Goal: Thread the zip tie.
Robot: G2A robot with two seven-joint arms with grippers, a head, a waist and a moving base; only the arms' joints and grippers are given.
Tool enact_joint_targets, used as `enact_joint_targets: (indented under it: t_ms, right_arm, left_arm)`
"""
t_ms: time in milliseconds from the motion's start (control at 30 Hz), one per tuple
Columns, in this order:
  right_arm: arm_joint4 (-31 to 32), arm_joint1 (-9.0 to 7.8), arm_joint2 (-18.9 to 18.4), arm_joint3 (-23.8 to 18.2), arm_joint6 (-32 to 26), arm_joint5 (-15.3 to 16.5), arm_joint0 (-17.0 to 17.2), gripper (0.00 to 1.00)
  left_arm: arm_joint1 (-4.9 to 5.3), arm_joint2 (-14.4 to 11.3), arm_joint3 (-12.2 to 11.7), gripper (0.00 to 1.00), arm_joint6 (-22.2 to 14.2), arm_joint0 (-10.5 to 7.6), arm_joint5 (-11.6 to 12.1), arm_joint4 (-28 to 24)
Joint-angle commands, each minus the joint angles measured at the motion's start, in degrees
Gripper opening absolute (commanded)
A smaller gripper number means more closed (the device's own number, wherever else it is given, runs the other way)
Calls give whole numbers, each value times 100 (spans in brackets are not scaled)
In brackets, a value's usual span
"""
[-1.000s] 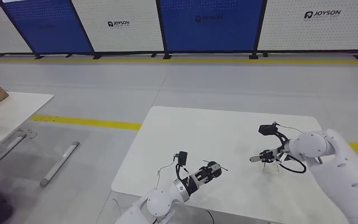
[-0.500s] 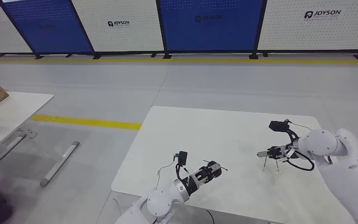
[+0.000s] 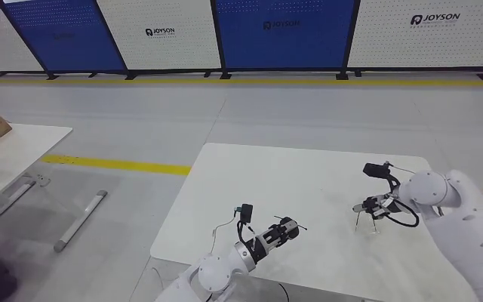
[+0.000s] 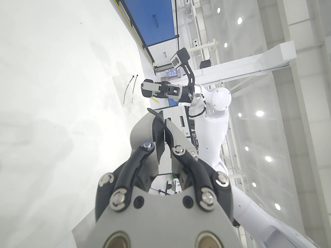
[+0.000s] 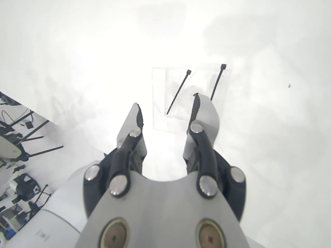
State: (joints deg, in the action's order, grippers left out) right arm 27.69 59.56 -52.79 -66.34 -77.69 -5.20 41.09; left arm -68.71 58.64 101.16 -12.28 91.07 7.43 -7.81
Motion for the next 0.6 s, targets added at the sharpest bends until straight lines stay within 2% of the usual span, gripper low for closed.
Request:
enact_joint_targets:
  t_ms: [0,100,433,533,567]
  right_arm:
    - [44,22,59,58,15,-72,-35,39]
    - [29,64,146,160,43,-94,-83,34]
    - [-49,194,372,637,79,-71,-264,30]
    - [-59,230,429,749,96,-60,-308,24]
    - [-54,240,451,778,93,-57,-320,25]
  left_arm:
    - [0,0,0,0,0,0,0,0]
    - [0,0,0,0,0,0,0,0]
    - [0,0,0,0,0,0,0,0]
    - [0,0,0,0,0,0,0,0]
    - [0,0,0,0,0,0,0,0]
